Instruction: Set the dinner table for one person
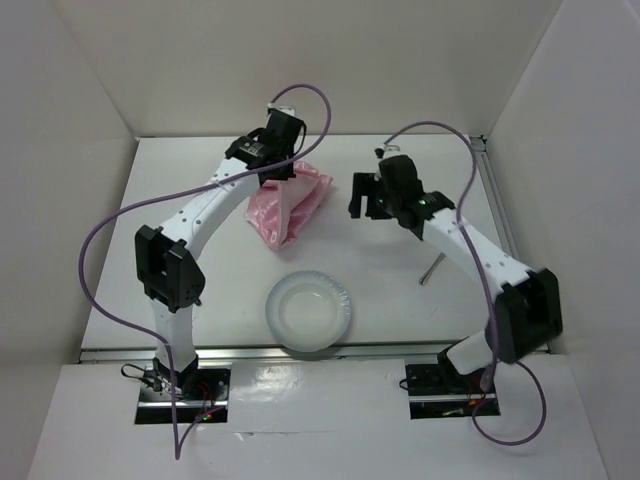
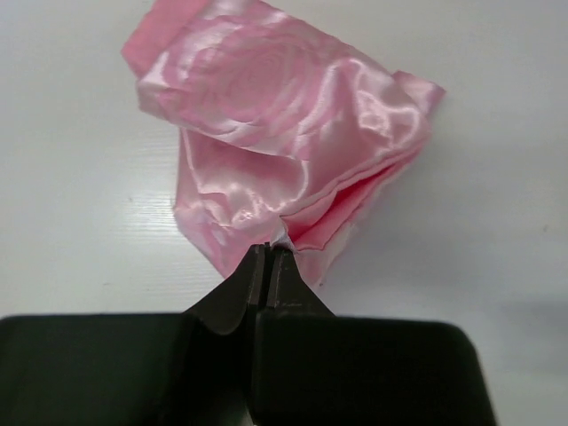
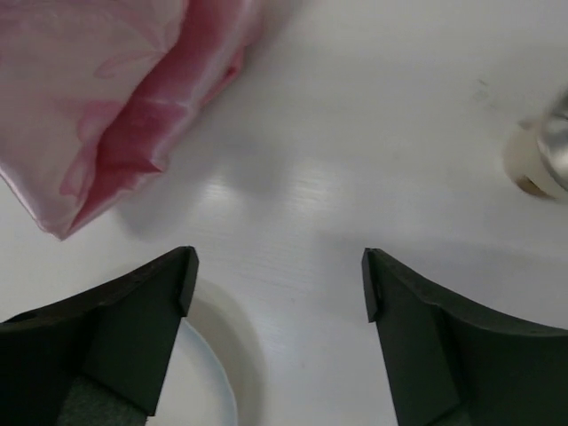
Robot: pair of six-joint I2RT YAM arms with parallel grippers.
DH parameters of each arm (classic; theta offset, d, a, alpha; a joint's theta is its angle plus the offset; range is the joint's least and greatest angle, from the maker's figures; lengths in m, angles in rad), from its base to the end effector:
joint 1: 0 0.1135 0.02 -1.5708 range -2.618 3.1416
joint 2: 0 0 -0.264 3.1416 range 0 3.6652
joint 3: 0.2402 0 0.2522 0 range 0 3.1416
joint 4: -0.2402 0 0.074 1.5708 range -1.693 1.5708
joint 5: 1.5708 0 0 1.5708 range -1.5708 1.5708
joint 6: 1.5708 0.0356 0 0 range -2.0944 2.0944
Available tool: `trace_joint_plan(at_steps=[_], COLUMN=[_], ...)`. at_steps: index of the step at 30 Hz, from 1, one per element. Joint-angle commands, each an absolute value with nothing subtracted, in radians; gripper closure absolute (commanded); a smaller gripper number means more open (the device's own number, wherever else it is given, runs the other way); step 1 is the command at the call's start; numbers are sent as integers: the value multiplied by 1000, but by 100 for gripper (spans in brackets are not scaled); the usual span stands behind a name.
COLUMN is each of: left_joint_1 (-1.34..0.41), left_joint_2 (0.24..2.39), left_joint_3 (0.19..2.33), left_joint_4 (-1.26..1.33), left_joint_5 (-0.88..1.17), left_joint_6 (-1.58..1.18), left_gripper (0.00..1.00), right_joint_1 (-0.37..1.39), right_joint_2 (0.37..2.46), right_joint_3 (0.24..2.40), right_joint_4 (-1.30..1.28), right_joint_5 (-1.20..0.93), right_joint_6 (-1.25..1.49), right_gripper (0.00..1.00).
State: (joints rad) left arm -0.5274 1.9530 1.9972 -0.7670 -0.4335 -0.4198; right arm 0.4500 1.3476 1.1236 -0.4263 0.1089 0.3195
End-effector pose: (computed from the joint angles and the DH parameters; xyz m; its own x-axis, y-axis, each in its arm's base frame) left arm 0.3880 -0.2087 0.3589 -0.5972 -0.0802 -0.7981 -0.0645 0.9966 -0.0519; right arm 0.2725 0.1273 0.3088 -0.6289 0.0430 -0.7763 -0.1653 0.9682 0.1875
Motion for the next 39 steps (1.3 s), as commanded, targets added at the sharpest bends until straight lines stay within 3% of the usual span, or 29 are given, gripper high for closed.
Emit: trace_joint_plan(at_steps=[1, 4, 12, 15, 23, 29, 33, 34, 37, 38, 39], left_joint_1=[-467, -446, -417, -405, -376, -356, -336, -336, -327, -318, -318], left_joint_2=[1849, 1824, 1786, 1760, 1710, 1701, 1692, 1692, 1672, 1672, 1663], left_joint_3=[1985, 1934, 1899, 1870, 1810, 1792, 1792, 1792, 1781, 1772, 1772], left_joint_4=[-779, -779, -801, -790, -778, -767, -767, -767, -767, -758, -758], left_joint_5=[-497, -468, -511, -511, -511, -479, -469, -469, -469, -460, -460], left_joint_6=[-457, -497, -567, -578, -604, -604, -604, -604, -604, -604, -604], left_gripper=[100, 100, 100, 100, 100, 100, 100, 100, 100, 100, 100], right_joint_1=[437, 390, 350, 350, 341, 341, 341, 341, 341, 341, 341], right_joint_2=[1581, 1673, 2034, 2123, 2266, 2341, 2361, 2361, 2350, 2350, 2350], right_joint_3=[1274, 1321, 1561, 1627, 1793, 1910, 1919, 1928, 1928, 1940, 1954], right_joint_4=[-379, -252, -135, -123, -167, -199, -199, -199, -199, -199, -199], right_joint_5=[-139, -247, -409, -434, -365, -377, -387, -387, -387, -387, -377], right_joint_6=[322, 385, 497, 518, 534, 546, 546, 546, 555, 555, 555], right_gripper=[17, 20, 5, 3, 22, 27, 42, 54, 75, 92, 100])
